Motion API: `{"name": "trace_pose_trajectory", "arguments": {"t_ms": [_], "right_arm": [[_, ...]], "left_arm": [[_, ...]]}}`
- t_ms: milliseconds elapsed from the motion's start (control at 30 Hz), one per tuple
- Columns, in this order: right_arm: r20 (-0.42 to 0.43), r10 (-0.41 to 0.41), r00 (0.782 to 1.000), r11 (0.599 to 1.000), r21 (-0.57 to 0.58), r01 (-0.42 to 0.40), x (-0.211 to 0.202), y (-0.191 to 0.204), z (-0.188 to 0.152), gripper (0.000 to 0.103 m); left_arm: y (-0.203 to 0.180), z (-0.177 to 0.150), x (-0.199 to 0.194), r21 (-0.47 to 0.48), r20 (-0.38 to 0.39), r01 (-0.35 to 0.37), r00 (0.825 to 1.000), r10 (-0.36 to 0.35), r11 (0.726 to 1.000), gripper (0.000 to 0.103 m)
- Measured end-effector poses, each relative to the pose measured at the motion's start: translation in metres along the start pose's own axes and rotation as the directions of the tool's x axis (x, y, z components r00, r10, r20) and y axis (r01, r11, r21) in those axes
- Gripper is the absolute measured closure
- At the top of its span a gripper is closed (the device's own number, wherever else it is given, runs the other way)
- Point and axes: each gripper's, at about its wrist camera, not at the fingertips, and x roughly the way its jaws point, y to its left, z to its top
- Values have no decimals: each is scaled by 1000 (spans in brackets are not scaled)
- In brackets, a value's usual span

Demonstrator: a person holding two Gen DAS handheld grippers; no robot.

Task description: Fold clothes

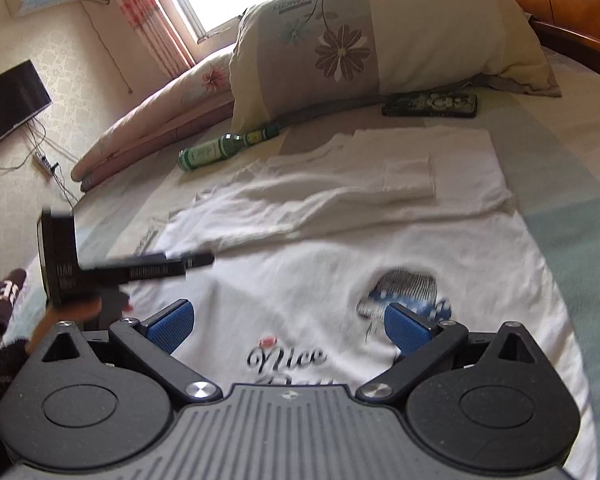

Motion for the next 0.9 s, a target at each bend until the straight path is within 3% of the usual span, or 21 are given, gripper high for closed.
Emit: {"name": "trace_pose_trajectory", "arguments": {"t_ms": [200,400,667,733,900], "right_arm": [[59,47,997,999,17,-48,47,-20,71,0],[-22,-49,999,997,-62,47,126,-21,103,14],[-18,-66,998,990,122,67,123,-103,100,25],[-41,-34,999,982,184,41,125,-123,94,27],[-37,14,999,985,174,-7,138,-135,87,38]], "left_arm": [[1,-1,-9,-5,30,14,999,-13,1000,1],[11,1,-17,-31,67,15,998,-12,999,1],[6,-1,-22,2,94,125,988,-125,992,1],[1,0,-27,24,112,164,980,-166,986,1],[-15,-2,-29,88,114,277,951,-286,957,1]]}}
